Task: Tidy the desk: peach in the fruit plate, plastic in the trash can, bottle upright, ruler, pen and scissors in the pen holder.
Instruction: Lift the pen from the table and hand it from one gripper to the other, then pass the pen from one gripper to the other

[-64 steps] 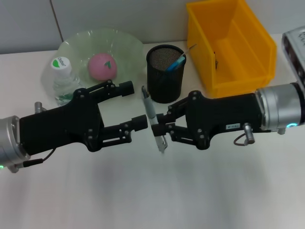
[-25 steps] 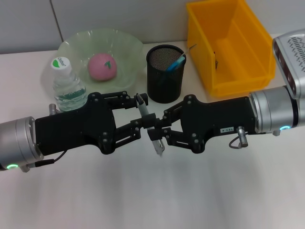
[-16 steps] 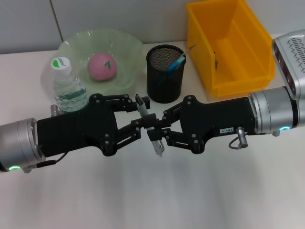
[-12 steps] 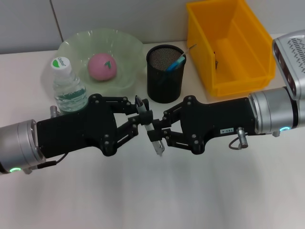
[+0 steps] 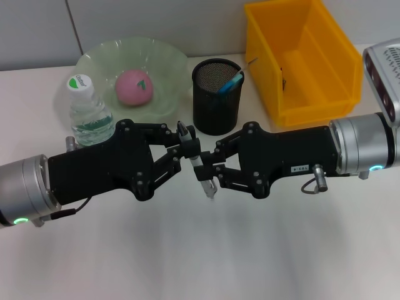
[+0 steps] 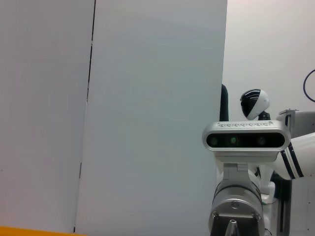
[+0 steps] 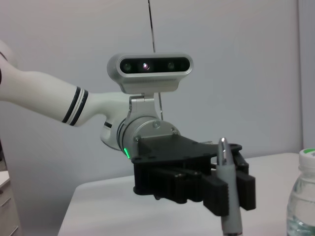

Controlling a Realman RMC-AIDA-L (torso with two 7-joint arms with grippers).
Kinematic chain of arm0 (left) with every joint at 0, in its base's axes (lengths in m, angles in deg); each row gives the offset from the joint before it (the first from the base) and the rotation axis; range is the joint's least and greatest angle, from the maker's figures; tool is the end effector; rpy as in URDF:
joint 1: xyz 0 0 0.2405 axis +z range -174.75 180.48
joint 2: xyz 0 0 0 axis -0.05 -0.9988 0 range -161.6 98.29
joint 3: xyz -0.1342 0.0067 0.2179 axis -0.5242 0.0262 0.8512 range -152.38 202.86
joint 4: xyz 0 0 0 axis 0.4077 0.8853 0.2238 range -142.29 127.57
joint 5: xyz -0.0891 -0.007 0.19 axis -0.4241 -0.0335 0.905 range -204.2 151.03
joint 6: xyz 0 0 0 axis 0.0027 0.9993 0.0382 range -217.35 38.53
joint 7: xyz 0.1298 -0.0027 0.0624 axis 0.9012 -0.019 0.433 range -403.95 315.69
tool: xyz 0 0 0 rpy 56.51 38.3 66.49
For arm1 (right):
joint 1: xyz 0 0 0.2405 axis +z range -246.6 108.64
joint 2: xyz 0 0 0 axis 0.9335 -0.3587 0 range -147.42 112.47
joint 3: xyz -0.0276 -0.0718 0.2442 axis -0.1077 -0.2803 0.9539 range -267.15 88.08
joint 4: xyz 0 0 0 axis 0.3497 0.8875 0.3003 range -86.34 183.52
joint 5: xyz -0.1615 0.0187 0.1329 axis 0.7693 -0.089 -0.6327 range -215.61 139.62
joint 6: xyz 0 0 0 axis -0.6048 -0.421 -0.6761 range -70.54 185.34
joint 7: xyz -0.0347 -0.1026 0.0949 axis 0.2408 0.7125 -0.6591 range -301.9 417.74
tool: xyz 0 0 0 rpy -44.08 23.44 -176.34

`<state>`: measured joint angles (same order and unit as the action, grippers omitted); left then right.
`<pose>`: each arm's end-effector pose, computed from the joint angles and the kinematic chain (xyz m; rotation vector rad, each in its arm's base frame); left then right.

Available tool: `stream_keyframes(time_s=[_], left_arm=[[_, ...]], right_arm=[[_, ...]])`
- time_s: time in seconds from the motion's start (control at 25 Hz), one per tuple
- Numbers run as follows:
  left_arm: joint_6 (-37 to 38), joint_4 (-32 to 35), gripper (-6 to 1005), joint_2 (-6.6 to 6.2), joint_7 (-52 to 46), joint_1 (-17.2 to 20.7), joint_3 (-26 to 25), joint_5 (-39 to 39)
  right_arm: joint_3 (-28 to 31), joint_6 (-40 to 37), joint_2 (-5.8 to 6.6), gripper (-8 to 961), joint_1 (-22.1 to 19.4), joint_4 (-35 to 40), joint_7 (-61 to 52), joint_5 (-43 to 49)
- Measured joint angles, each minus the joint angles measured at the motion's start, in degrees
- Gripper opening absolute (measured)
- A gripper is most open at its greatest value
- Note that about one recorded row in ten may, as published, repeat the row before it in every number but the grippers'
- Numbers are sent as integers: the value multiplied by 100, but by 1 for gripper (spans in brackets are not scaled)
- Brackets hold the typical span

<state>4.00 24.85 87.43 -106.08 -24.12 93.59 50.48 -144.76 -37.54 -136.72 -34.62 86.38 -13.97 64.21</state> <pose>-0.2036 0.3020 -0.0290 -2.7196 -0.2089 -1.2190 0.1960 0.3275 -0.0221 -2.9549 0.1838 0.8788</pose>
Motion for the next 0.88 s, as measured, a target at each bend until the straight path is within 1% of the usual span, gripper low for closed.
stream_keyframes(time_s=[0.2,0.44,0.64,0.88], left_arm=[[6,-9,139,0,-27,0,3,-12],[12,-13,139,-2,-33,5,3,-63],[35,-13,140,-12,-35,41,3,-169],[53,-13,140,-17,-39,55,-6,-199]], right_arm=[[3,-4,-2,178,-28,1,22,-44],[7,-8,-3,400,-27,1,21,-51],[7,-19,-2,631,-42,3,10,-95],[3,-25,-2,654,-110,41,-2,-241]])
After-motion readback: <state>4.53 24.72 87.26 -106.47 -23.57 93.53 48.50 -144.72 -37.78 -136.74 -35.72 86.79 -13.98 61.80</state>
